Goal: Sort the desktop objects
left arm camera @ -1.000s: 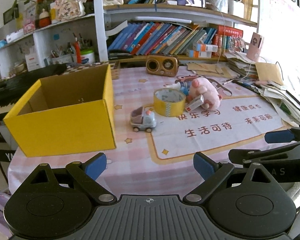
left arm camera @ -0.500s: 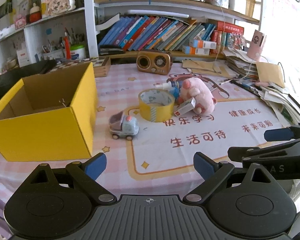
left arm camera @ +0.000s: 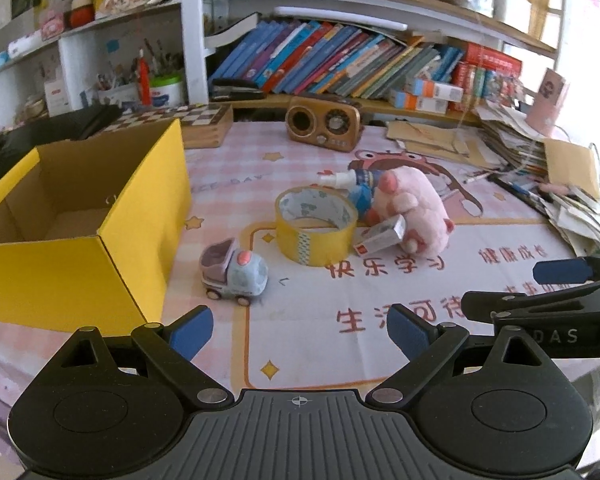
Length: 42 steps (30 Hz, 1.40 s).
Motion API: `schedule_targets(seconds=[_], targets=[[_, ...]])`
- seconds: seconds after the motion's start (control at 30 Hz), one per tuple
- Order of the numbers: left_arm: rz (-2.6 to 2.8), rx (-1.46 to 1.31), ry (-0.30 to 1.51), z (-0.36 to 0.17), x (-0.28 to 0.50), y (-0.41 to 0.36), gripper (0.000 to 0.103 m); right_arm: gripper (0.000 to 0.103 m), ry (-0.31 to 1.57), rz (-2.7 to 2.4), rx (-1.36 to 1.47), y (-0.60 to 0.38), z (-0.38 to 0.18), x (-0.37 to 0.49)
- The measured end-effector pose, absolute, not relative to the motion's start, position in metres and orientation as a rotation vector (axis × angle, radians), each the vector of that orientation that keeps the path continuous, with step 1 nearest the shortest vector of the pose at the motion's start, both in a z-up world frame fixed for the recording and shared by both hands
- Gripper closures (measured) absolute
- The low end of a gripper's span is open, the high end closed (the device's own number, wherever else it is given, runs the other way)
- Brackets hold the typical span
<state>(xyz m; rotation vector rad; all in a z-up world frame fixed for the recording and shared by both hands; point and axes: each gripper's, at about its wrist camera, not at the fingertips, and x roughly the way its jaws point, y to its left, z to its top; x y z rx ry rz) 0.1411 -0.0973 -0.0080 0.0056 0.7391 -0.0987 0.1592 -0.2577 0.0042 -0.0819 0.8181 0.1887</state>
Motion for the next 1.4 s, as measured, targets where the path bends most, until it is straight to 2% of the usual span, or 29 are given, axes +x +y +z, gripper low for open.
schedule_targets(seconds=[0.87,1.1,1.4], targets=[[0.05,0.04,0.773,-0.019,0.198,-0.109,0.009,0.017,0.808,0.28,-0.052,-0.275,-0.008,0.244],[0.078,0.057,0.796,-0.03,0.213,-0.108,0.018,0.017,0.825,0.293,-0.055,-0.277,-0.014,0.257],[0.159,0.046,0.857,-0.054,0.242,-0.094,0.018,0.015,0.84,0.304,-0.087,-0.271,-0.025,0.278]])
